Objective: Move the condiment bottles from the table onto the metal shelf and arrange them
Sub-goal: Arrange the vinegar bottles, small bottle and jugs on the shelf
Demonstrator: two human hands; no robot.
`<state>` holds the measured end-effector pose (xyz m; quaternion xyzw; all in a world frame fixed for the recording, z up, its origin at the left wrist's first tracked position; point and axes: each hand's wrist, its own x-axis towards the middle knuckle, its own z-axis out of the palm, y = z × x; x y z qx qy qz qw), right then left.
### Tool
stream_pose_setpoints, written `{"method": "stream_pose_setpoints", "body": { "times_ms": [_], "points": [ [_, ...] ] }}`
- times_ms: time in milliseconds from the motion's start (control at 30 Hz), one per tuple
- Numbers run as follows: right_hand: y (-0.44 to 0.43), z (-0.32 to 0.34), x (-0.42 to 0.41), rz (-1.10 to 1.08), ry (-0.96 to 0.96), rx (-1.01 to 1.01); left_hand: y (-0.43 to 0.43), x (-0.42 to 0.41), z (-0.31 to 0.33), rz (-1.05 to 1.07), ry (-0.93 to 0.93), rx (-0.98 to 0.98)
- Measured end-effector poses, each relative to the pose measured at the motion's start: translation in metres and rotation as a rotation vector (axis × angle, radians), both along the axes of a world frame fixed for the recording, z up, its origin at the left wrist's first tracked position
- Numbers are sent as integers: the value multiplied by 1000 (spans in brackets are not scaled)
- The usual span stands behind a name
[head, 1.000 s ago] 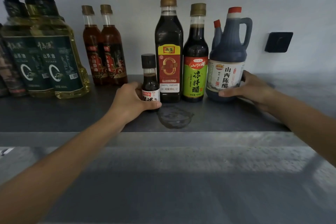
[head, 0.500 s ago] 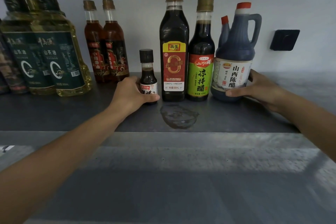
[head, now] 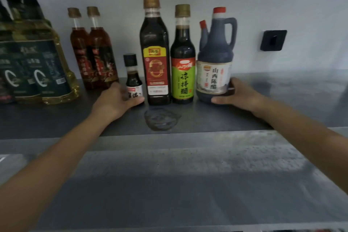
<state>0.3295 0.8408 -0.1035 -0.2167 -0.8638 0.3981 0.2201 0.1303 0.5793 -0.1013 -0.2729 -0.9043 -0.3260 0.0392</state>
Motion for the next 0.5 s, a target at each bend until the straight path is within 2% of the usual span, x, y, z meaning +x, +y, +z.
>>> {"method": "stream_pose_setpoints", "body": {
  "times_ms": [100, 200, 267, 300, 367, 500],
  "points": [
    [2, -6, 43, 50, -287, 406, -23, 5, -16, 50, 198, -193],
    [20, -13, 103, 65, -397, 541, -45, -14, -51, -8, 386, -241],
    [39, -15, 143, 33, -433, 595, -57, -91, -118, -34, 348, -286],
    [50, -16, 163, 13, -463, 596, -54, -100, -137, -110, 453, -218],
    [75, -18, 202, -22, -479, 593, -20, -40, -134, -148, 514, -141],
    [130, -28, 277, -88, -394, 568, 90, 166, -61, -247, 616, -40]
  ]
}}
